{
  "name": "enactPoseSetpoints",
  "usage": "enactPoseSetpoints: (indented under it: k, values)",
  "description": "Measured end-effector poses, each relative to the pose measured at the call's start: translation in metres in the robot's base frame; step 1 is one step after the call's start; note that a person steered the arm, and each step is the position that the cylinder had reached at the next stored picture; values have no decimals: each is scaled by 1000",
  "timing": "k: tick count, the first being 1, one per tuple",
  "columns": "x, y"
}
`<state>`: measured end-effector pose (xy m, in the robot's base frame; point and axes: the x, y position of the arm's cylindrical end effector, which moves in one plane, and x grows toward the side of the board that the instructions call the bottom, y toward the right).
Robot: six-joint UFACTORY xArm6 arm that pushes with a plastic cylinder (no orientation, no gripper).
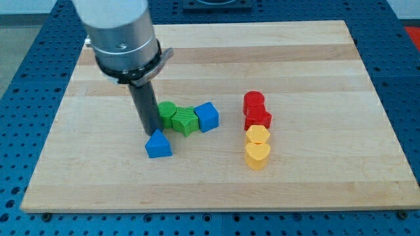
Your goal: Move blue triangle below green star
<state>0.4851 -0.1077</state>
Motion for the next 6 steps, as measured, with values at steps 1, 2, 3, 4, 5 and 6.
enactPoseSetpoints:
  k: [1, 2, 3, 4, 5, 6]
  values:
    - [-11, 18]
    - [-15, 23]
    - [-15, 0]
    - [-7, -42]
    - [20, -54]
    - [35, -46]
